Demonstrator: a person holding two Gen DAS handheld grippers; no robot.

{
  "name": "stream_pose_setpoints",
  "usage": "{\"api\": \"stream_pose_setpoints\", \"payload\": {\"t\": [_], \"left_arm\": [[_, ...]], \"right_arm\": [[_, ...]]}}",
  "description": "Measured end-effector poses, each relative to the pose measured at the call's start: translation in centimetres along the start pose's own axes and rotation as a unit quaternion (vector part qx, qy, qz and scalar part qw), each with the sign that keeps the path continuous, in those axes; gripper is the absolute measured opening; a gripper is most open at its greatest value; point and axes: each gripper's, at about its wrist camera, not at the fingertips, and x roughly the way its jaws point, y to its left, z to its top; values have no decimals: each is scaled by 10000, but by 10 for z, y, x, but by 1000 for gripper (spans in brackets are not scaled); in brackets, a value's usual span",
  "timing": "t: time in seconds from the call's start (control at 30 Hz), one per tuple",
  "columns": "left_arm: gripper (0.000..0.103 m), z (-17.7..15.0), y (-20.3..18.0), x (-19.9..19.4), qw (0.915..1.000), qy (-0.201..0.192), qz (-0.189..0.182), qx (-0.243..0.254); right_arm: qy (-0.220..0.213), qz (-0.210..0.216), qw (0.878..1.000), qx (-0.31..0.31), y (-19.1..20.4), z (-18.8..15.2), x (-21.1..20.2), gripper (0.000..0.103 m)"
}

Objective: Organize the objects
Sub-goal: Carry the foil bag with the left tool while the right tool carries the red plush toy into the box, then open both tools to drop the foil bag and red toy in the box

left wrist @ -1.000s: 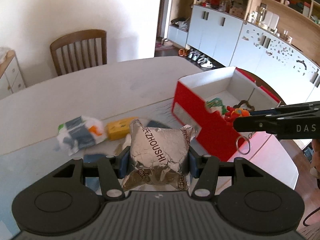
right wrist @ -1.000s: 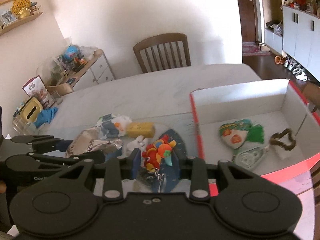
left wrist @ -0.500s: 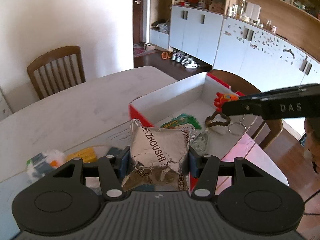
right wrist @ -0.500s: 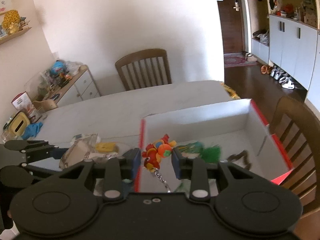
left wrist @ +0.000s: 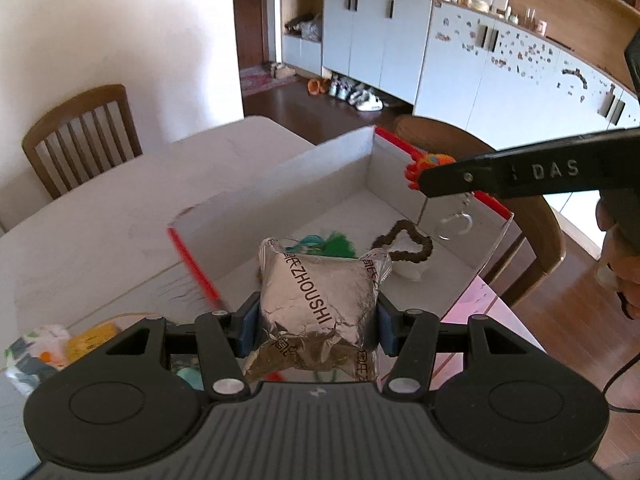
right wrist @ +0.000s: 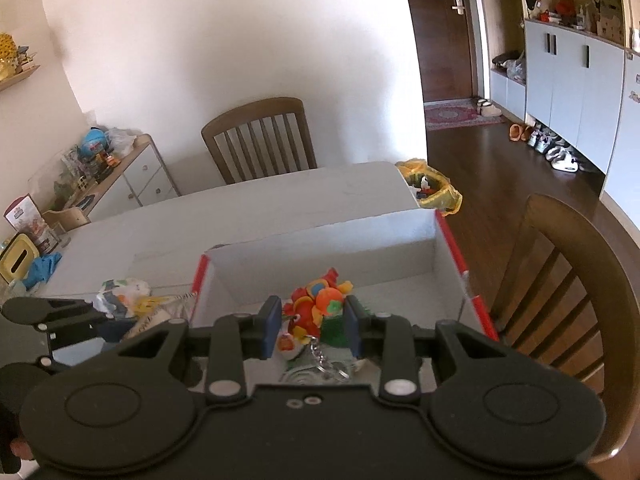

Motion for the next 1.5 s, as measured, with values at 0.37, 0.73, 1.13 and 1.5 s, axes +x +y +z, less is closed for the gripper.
{"api": "stream_pose_setpoints", "payload": {"t": [0.37,0.73,1.13,1.5], "left_arm": [[56,11,-26,56,9990,432,114,40],[56,11,-27,101,9936,1114,107,-121],[57,14,-27,120,9903,1377,19,-166],[65,13,-23,105,9931,1126,-98,-322]], "right_arm": [[431,12,9989,-155,-25,3,51,32],[996,92,9945,-313,-31,-2,99,32],[1267,99,9913,-330,-33,-7,110,31],[1082,178,9934,-337,-35,-2,88,35]]}}
